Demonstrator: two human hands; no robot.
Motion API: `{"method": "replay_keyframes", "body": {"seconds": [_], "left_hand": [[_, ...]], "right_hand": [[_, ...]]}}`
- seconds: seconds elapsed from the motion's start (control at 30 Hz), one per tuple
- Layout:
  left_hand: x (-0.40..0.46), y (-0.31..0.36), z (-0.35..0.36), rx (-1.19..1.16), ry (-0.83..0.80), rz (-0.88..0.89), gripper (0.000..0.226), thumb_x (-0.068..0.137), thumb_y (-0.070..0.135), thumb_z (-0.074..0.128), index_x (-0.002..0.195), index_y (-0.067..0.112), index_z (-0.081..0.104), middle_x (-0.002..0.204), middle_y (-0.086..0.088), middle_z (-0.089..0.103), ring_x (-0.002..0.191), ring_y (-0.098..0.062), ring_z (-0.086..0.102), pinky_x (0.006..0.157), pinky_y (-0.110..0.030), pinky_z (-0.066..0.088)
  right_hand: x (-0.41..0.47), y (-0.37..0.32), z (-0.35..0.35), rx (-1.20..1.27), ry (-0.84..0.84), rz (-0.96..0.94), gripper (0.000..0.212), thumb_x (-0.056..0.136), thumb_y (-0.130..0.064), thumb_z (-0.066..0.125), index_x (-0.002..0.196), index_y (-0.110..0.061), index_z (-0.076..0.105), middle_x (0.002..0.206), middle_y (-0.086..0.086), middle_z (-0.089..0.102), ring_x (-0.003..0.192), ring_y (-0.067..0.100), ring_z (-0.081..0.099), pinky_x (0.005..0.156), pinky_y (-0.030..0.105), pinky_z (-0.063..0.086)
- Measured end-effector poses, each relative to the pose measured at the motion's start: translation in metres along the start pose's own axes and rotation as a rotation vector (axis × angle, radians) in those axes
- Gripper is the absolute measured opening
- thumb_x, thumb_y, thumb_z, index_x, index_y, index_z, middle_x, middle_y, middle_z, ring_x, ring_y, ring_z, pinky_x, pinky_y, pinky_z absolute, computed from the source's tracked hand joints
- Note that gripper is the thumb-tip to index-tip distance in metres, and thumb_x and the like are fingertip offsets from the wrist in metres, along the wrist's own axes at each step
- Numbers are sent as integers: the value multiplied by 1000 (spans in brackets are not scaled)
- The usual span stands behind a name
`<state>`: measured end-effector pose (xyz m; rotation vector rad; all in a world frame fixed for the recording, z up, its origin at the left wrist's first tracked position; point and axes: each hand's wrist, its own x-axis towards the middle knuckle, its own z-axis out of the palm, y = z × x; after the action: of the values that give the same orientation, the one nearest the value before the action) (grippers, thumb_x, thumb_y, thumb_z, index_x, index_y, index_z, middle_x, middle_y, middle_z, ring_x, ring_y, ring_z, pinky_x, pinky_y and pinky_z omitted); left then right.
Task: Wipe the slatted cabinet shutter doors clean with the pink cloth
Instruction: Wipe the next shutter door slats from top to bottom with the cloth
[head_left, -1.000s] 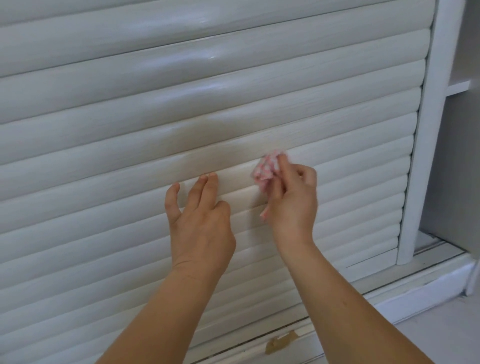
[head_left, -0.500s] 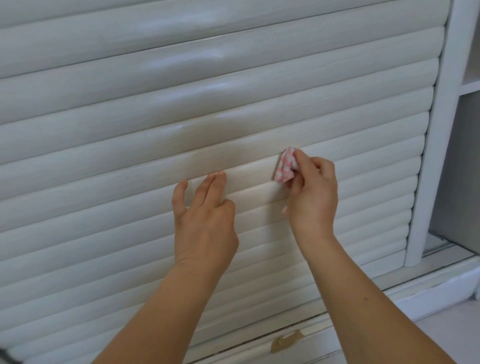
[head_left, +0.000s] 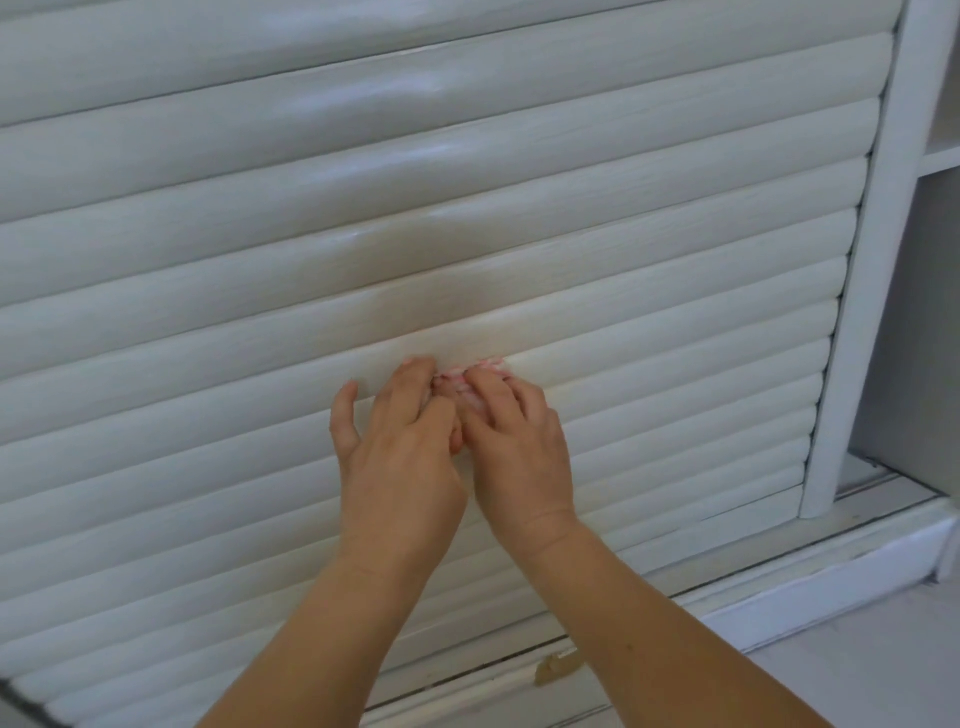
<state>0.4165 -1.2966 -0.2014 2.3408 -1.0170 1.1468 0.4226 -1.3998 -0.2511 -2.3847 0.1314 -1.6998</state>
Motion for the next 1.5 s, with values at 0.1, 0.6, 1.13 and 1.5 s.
{"method": "replay_keyframes", "body": {"seconds": [0.1,0.6,1.13,1.5], "left_hand": [[-7,-2,4,36,-34,7,22,69,11,24,67,29,34,122,-10,60,118,-23,55,104,-41,12],[-21,-32,3,184,-158,107,28,65,7,23,60,21,47,130,-8,57,122,-21,52,103,-51,15],[-22,-27,5,258,-110,85,26,66,7,31,65,16,56,129,-10,57,121,-23,53,106,-51,7],[-24,-16,13,295,-107,20,15,62,1,46,60,14,53,131,-12,54,125,-26,48,106,-52,8]], "right_hand": [[6,20,-12,-56,-12,-89,40,80,-23,46,112,-25,70,112,5,67,98,25,45,70,36,52],[6,54,-4,-10,215,478,45,92,-17,35,128,0,56,140,27,43,133,47,34,105,44,24],[-35,24,4,-142,-55,-222,36,92,-12,43,127,-13,45,120,14,61,109,36,58,84,45,50],[-18,108,-23,-49,71,408,38,78,-11,38,107,-10,64,112,15,61,100,40,55,78,41,46]]}}
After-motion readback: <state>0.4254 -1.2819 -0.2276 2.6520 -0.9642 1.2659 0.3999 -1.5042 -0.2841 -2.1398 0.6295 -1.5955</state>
